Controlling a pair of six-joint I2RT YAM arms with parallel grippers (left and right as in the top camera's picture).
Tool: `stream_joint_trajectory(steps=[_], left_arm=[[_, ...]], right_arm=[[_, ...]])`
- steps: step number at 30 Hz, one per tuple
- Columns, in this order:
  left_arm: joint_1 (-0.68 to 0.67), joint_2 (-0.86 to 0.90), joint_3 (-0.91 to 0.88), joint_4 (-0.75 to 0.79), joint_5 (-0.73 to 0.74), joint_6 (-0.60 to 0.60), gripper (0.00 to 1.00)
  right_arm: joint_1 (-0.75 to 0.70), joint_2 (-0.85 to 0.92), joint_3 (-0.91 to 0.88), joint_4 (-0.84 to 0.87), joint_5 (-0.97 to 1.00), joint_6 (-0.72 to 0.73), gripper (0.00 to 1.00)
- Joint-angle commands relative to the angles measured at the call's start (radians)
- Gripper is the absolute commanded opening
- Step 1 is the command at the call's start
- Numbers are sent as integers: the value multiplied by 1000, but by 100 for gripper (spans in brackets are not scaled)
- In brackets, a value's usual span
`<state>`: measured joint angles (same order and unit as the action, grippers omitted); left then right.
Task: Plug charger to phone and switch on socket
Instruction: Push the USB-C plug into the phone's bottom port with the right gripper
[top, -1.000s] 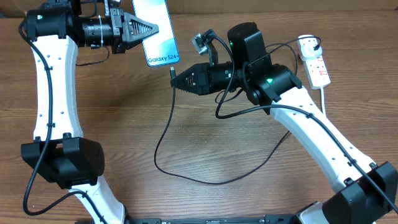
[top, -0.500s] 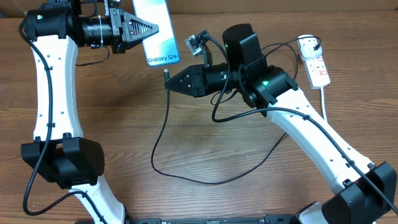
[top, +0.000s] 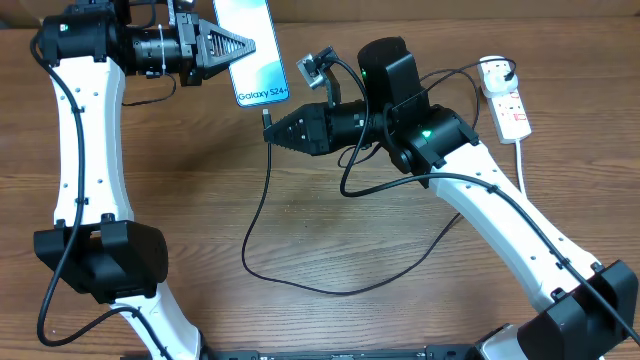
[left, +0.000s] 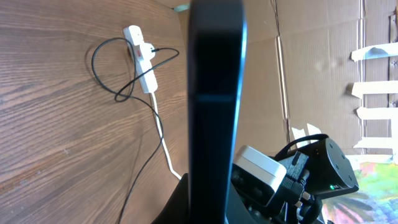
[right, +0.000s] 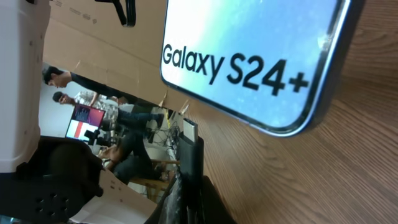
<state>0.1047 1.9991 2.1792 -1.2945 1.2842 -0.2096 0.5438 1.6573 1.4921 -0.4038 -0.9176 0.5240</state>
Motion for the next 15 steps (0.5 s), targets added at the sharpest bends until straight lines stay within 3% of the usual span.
stream_joint_trajectory(steps=[1,15], left_arm=[[-2,3,8,-5,60,-7,4],[-2,3,8,-30,59,9,4]], right_arm=[[3,-24,31,6,-1,4,4],[3,-24,31,-17,-5,4,4]])
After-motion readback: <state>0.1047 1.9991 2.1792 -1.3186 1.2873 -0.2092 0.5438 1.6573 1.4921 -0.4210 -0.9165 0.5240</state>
